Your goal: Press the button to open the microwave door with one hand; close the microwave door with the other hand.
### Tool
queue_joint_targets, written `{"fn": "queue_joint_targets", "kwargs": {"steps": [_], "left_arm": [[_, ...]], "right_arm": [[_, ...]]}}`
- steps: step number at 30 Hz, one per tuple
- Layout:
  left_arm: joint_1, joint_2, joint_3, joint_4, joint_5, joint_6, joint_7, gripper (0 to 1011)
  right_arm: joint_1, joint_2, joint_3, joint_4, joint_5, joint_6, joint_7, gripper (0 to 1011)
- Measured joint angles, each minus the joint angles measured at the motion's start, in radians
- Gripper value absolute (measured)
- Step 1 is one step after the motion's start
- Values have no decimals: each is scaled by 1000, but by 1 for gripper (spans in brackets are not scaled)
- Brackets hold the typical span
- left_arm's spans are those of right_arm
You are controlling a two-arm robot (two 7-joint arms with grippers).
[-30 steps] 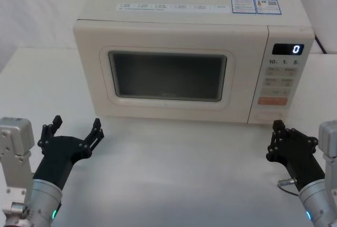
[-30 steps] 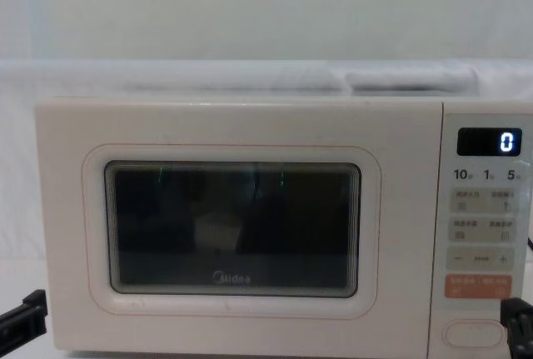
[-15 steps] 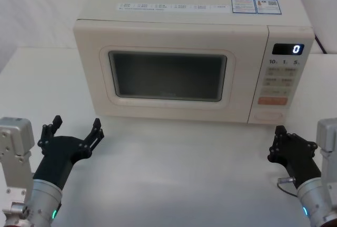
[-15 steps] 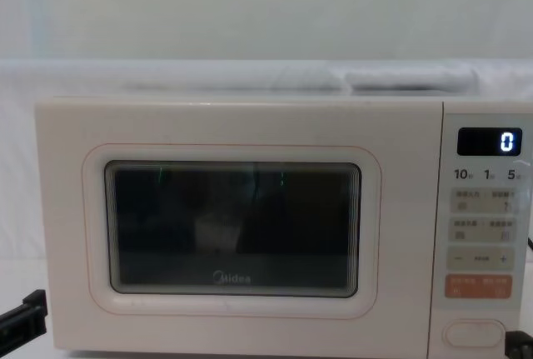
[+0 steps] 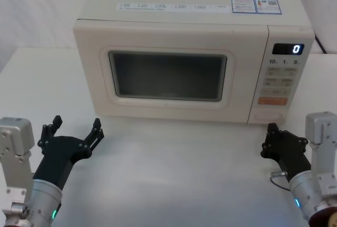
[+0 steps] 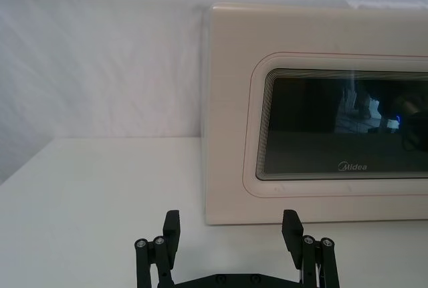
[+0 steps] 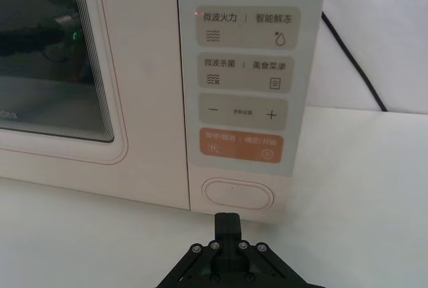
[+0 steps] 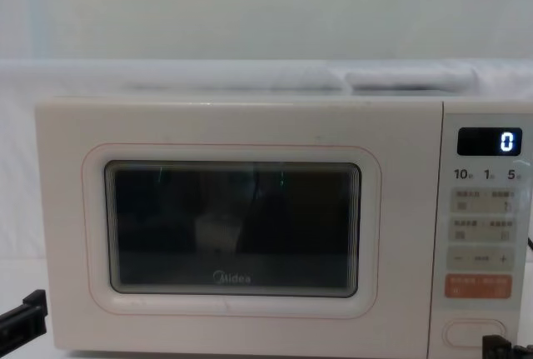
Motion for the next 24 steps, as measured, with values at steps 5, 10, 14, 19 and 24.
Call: {"fn": "queue_joint_targets", "kwargs": {"steps": [5,10,14,19,24], "left_arm": [[0,0,0,0,0,0,0,1001],[0,0,0,0,0,0,0,1001],[0,0,0,0,0,0,0,1001],[0,0,0,0,0,0,0,1001],[0,0,0,0,0,0,0,1001]], "right_arm": [[26,-9,5,30,-7,1,11,0],[51,-15,7,58,-12,0,19,0],[71,-21,11,81,-14,-2,23,0],[95,-27,19,107,-8,-4,29,0],[112,-32,27,130,2,-4,32,0]]}}
